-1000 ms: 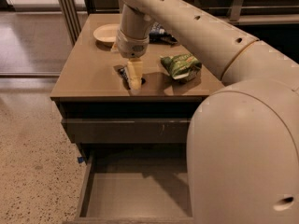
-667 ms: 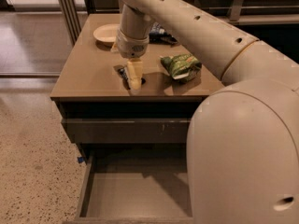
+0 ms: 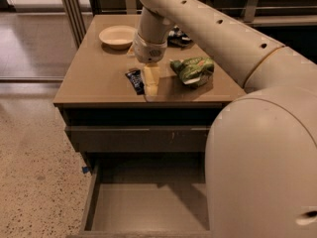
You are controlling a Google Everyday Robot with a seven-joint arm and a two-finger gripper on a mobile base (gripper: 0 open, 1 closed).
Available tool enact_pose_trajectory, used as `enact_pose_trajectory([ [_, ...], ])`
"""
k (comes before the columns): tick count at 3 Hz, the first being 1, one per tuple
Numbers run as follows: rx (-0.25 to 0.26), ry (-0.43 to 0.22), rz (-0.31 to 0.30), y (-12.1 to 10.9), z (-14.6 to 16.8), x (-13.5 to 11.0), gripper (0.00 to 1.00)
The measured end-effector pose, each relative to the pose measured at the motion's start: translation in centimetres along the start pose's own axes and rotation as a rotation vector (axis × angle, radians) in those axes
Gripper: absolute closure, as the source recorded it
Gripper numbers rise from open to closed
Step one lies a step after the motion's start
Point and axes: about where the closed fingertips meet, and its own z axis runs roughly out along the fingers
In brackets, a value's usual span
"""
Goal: Place rxbar blueberry into middle drawer
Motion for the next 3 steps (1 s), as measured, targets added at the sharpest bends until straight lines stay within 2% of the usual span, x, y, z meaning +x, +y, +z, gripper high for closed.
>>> enact_pose_trajectory([
  [2,-0.029,-0.006,-0.002,-0.20,1.16,-0.13,0.00],
  [3,-0.029,-0.006,-0.002,-0.20,1.18,-0.13,0.04],
])
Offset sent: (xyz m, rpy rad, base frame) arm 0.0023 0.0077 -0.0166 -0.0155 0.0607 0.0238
